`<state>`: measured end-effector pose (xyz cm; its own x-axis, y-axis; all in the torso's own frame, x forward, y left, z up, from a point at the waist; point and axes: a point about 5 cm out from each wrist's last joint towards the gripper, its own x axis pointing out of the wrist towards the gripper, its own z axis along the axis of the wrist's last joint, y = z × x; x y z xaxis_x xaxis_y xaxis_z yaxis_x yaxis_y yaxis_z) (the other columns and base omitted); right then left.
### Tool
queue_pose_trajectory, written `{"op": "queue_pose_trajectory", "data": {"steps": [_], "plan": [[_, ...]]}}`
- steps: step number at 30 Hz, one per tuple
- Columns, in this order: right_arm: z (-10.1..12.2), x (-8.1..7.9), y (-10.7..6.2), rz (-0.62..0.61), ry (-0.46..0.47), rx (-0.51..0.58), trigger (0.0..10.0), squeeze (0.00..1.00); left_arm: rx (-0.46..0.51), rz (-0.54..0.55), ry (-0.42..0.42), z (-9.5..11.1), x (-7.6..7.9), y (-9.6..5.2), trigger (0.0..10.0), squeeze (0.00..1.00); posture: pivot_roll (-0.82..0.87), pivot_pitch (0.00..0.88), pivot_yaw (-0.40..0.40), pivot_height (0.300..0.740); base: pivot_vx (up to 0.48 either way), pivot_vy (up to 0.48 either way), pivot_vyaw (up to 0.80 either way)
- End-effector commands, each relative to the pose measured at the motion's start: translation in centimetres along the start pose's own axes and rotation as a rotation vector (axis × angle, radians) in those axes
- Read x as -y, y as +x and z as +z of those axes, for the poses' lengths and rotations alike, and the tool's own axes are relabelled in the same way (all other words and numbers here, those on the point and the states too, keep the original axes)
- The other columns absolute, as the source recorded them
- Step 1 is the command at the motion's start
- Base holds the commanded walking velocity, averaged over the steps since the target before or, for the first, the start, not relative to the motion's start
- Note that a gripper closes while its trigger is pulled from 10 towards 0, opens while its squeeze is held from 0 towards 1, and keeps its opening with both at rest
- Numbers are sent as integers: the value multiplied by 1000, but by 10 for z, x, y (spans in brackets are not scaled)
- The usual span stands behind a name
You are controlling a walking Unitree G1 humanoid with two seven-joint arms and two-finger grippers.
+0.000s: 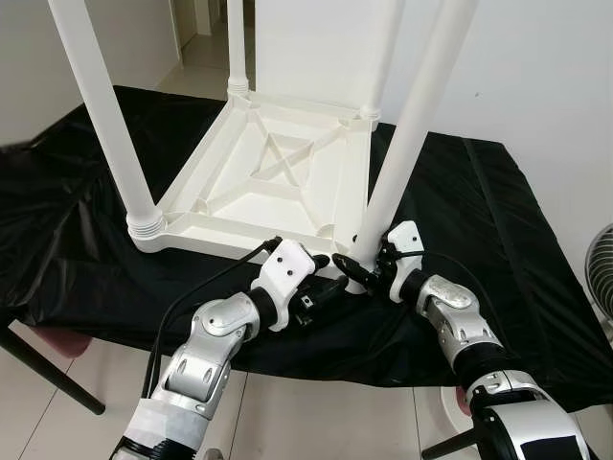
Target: Building children table
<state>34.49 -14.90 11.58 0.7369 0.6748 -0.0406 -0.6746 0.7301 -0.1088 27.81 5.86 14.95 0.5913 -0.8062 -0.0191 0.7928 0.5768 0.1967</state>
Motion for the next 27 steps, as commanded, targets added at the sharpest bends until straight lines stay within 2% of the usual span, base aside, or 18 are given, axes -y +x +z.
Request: {"op": "queue_pose_trajectory", "data": {"steps": [1,2,5,11,12,14,16,19,20,22,25,27], "plan": [[-1,6,-3,-63,-13,-7,10000,0,-6,20,-12,-2,2,0,10000,0,139,19,-71,740,0,0,0],[-5,9,-6,-135,-26,-38,10000,0,-8,23,-12,-3,2,-1,10000,0,140,21,-72,740,0,0,0],[-7,10,-7,-170,-28,-52,10000,0,-10,24,-12,-3,2,-2,10000,0,140,21,-72,740,0,0,0],[-13,3,-13,-350,10,-42,10000,0,-13,20,-13,-4,3,-3,10000,0,135,24,-65,740,0,0,0],[-13,3,-13,-350,10,-42,10000,0,-13,20,-13,-4,3,-3,10000,0,135,24,-65,740,0,0,0],[-14,1,-18,-523,58,-35,10000,0,-14,7,-14,-4,4,-2,10000,0,125,24,-60,740,0,0,0],[-14,1,-18,-523,58,-35,10000,0,-14,7,-14,-4,4,-2,10000,0,125,24,-60,740,0,0,0],[-16,-10,-23,-786,75,-44,10000,0,-14,-12,-14,-4,6,0,10000,0,115,18,-51,740,0,0,0],[-16,-10,-23,-786,75,-44,10000,0,-14,-12,-14,-4,6,0,10000,0,115,18,-51,740,0,0,0],[-16,-21,-24,-918,70,-60,10000,0,-13,-21,-14,-4,8,1,10000,0,114,16,-51,740,0,0,0],[-16,-30,-22,-975,107,-60,10000,0,-13,-24,-14,-4,8,1,10000,0,115,14,-53,740,0,0,0],[-15,-30,-24,-981,127,-61,10000,0,-12,-25,-17,-4,9,1,10000,0,113,13,-55,740,0,0,0]]}}
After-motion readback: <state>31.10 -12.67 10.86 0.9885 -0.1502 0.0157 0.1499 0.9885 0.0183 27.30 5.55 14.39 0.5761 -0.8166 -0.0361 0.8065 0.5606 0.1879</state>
